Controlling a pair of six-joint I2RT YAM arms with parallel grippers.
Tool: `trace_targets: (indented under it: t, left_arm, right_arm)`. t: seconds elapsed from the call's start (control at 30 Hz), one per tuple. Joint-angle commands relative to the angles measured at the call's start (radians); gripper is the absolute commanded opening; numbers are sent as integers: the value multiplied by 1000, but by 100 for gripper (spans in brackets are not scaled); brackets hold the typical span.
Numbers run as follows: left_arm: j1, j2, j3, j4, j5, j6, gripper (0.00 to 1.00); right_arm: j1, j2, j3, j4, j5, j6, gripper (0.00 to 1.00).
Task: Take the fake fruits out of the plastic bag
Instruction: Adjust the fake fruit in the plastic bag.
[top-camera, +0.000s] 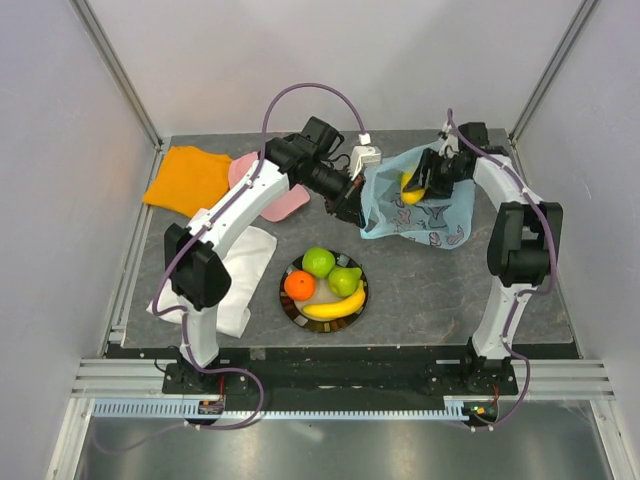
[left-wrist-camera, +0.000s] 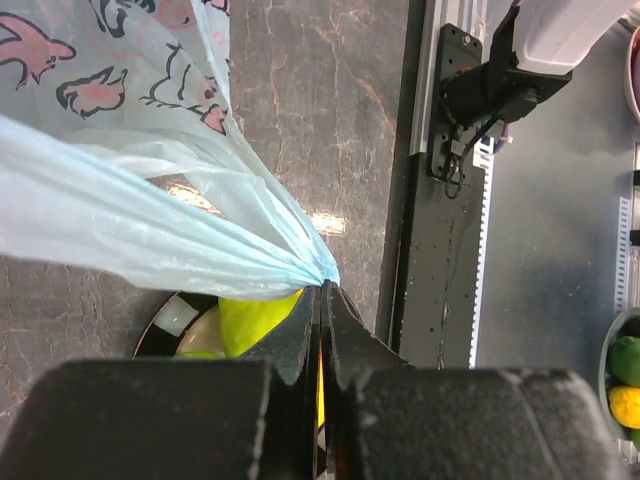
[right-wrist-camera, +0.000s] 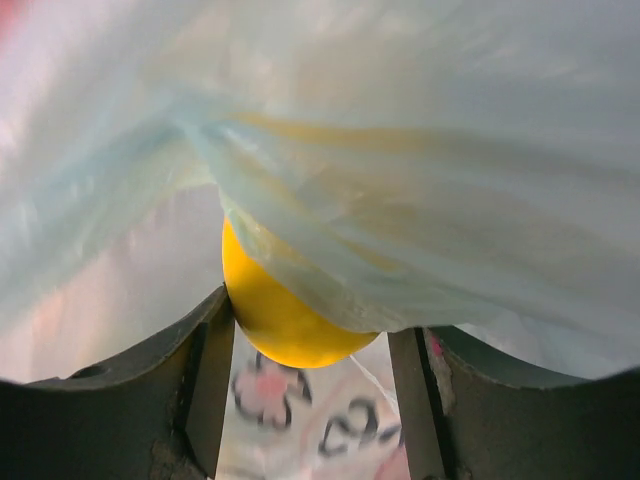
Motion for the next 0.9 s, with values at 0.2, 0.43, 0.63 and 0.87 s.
trace_targets:
  t: [0.2, 0.43, 0.63, 0.87]
  left_arm:
    - [1, 59, 80, 0, -15, 9, 2]
    - [2, 106, 117, 2, -29, 28, 2]
    - [2, 99, 135, 0, -62, 45, 2]
    - [22, 91, 146, 6, -72, 29, 2]
  right_arm:
    - [39, -163, -181, -343, -172, -282, 53]
    - [102, -263, -155, -706, -311, -673, 56]
    - [107, -284, -109, -822, -263, -915, 55]
    - [59, -460, -232, -763, -208, -1132, 62]
